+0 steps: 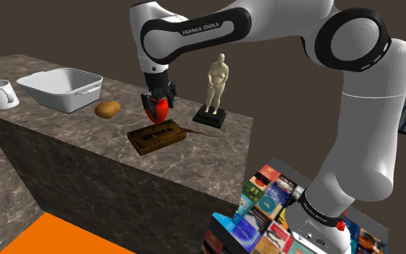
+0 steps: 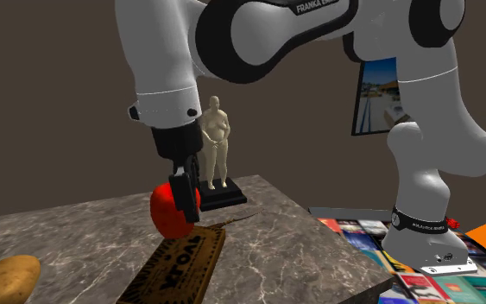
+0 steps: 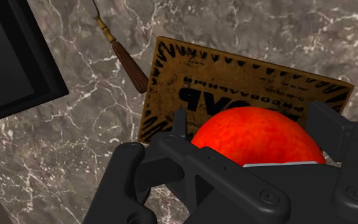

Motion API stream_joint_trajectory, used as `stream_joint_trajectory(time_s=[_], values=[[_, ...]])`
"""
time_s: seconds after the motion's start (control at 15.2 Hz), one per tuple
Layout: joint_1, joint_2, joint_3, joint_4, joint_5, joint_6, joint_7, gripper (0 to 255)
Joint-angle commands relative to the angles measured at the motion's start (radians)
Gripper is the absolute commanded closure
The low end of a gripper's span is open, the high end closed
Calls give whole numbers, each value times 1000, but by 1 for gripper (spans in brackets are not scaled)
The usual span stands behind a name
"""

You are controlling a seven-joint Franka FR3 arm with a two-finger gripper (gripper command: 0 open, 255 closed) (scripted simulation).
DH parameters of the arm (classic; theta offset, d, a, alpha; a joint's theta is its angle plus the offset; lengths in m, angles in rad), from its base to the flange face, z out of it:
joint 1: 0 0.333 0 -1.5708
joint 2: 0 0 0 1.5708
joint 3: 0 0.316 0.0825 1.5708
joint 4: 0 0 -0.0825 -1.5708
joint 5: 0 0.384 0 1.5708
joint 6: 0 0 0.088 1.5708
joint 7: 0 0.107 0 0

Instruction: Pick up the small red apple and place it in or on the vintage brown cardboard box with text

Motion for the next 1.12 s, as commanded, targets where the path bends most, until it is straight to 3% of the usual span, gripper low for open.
stream_joint_trajectory(time_s=[0.0, 0.26, 0.79, 0.86, 1.06], values=[[0, 10, -1, -14, -3, 24, 3, 255], [-1, 25, -3, -49, -9, 73, 10, 255], [-1, 25, -3, -49, -9, 73, 10, 255], [-1, 25, -3, -49, -9, 73, 10, 0], [-1, 25, -3, -49, -9, 73, 10, 0]])
